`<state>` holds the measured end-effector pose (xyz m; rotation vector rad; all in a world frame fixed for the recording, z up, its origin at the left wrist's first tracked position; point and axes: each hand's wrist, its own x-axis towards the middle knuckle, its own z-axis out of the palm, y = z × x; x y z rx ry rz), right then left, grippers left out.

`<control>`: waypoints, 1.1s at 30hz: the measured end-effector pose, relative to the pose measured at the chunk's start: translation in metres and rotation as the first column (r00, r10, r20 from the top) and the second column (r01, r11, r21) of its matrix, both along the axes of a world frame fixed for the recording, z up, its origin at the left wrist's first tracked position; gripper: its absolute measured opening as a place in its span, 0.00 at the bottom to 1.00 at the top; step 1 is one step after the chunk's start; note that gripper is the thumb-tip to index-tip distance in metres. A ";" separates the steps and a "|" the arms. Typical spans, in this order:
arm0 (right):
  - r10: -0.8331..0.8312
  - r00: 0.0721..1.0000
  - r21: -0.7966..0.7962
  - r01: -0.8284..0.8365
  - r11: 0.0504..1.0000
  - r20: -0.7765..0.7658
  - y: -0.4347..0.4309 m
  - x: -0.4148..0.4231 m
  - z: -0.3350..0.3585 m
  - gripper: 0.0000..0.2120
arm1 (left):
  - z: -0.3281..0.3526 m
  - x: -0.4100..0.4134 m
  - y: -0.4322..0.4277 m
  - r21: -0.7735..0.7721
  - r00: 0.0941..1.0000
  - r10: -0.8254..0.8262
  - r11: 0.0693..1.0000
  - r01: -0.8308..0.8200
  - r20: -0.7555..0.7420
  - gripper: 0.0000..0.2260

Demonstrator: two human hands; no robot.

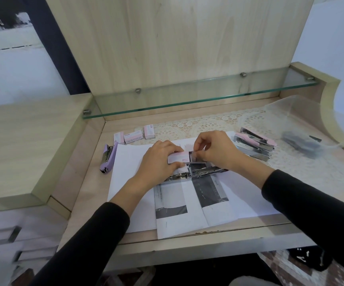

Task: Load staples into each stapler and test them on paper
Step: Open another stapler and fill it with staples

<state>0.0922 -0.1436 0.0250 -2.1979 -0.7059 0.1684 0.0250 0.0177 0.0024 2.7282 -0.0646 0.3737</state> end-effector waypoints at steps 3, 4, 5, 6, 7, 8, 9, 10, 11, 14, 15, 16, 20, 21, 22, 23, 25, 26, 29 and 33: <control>-0.012 1.000 0.020 0.012 1.000 0.002 -0.003 0.002 0.001 0.07 | 0.000 0.000 0.000 0.002 1.000 -0.002 1.000 0.002 -0.009 0.16; -0.014 1.000 0.020 0.014 1.000 0.004 -0.004 0.003 0.001 0.08 | 0.000 0.001 0.000 0.003 1.000 -0.003 1.000 0.003 -0.017 0.16; -0.017 1.000 0.023 0.017 1.000 0.010 -0.005 0.004 0.002 0.07 | 0.000 0.001 0.001 0.004 1.000 -0.005 1.000 0.005 -0.028 0.16; -0.021 1.000 0.027 0.021 0.999 0.015 -0.006 0.005 0.002 0.07 | 0.000 0.002 0.001 0.006 0.999 -0.007 1.000 0.008 -0.041 0.16; -0.024 1.000 0.033 0.024 0.999 0.016 -0.007 0.005 0.002 0.07 | 0.000 0.002 0.001 0.010 0.998 -0.010 1.000 0.011 -0.054 0.16; -0.026 1.000 0.039 0.026 0.999 0.013 -0.008 0.005 0.003 0.06 | 0.000 0.002 0.001 0.016 0.998 -0.012 1.000 0.013 -0.065 0.16; -0.027 1.000 0.043 0.026 0.999 0.007 -0.009 0.005 0.003 0.07 | 0.000 0.003 0.002 0.021 0.997 -0.014 1.000 0.015 -0.074 0.16; -0.027 1.000 0.043 0.027 0.999 0.001 -0.010 0.005 0.003 0.07 | 0.001 0.003 0.002 0.025 0.997 -0.014 1.000 0.016 -0.081 0.16; -0.027 1.000 0.041 0.027 0.999 -0.005 -0.012 0.004 0.004 0.08 | 0.001 0.003 0.002 0.027 0.996 -0.014 0.999 0.016 -0.089 0.17; -0.027 0.999 0.006 0.028 1.000 -0.036 -0.014 0.003 0.006 0.07 | 0.004 0.004 0.002 0.037 0.994 -0.016 0.999 0.020 -0.110 0.17; -0.022 0.999 -0.018 0.021 1.000 -0.042 -0.015 0.003 0.006 0.07 | 0.005 0.004 0.002 0.044 0.993 -0.016 0.999 0.021 -0.115 0.17; -0.016 0.999 -0.041 0.014 0.999 -0.039 -0.015 0.002 0.006 0.07 | 0.006 0.004 0.002 0.051 0.993 -0.015 0.998 0.021 -0.120 0.17; 0.004 1.000 -0.140 -0.001 0.990 0.018 -0.013 -0.001 0.010 0.12 | 0.007 0.004 0.002 0.062 0.992 -0.001 0.998 0.009 -0.124 0.18; 0.014 0.999 -0.179 -0.006 0.984 0.042 -0.012 -0.002 0.012 0.12 | 0.007 0.003 0.002 0.061 0.992 0.004 0.998 0.004 -0.124 0.18; 0.025 0.998 -0.212 -0.011 0.977 0.066 -0.011 -0.002 0.013 0.10 | 0.007 0.003 0.002 0.058 0.992 0.007 0.998 0.000 -0.125 0.18; 0.032 0.996 -0.237 -0.012 0.972 0.085 -0.010 -0.003 0.013 0.09 | 0.007 0.003 0.002 0.056 0.992 0.009 0.998 -0.002 -0.126 0.18; 0.039 0.993 -0.283 -0.007 0.959 0.110 -0.010 -0.002 0.013 0.07 | 0.007 0.004 0.002 0.050 0.992 0.010 0.999 -0.003 -0.128 0.18; 0.040 0.992 -0.301 -0.002 0.954 0.119 -0.010 -0.002 0.012 0.06 | 0.007 0.003 0.002 0.047 0.991 0.010 0.999 -0.004 -0.130 0.18; 0.001 0.998 -0.219 0.013 0.976 0.068 -0.015 -0.001 0.010 0.05 | 0.008 0.002 0.003 0.031 0.990 0.007 1.000 -0.002 -0.144 0.20; -0.105 0.991 -0.027 0.104 0.994 -0.079 -0.023 0.001 0.008 0.05 | 0.012 -0.002 0.004 0.000 0.980 0.006 1.000 -0.006 -0.200 0.28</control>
